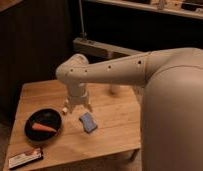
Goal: Push the ceramic bowl across the table
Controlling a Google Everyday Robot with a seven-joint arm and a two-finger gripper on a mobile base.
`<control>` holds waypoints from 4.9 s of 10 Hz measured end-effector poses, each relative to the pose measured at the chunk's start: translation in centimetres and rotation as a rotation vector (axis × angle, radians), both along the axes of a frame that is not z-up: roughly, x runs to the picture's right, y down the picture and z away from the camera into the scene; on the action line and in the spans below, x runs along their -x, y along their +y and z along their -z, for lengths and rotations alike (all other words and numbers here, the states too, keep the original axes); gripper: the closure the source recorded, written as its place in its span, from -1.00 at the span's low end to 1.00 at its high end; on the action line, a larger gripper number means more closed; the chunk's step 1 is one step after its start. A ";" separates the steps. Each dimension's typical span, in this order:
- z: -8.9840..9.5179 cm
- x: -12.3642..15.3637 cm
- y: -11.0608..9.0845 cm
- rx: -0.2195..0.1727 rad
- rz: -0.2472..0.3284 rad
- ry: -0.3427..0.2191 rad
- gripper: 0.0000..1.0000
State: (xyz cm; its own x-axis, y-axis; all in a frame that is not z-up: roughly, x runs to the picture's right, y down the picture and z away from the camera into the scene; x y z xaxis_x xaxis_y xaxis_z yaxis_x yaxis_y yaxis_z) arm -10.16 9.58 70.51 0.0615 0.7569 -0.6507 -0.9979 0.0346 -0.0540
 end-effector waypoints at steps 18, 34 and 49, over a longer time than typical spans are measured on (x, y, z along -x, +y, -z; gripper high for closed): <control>0.1 0.0 -0.1 -0.002 0.000 -0.001 -0.30; 0.1 0.0 -0.1 -0.003 -0.001 -0.001 -0.30; 3.8 24.4 -2.0 -0.225 0.100 -0.790 1.00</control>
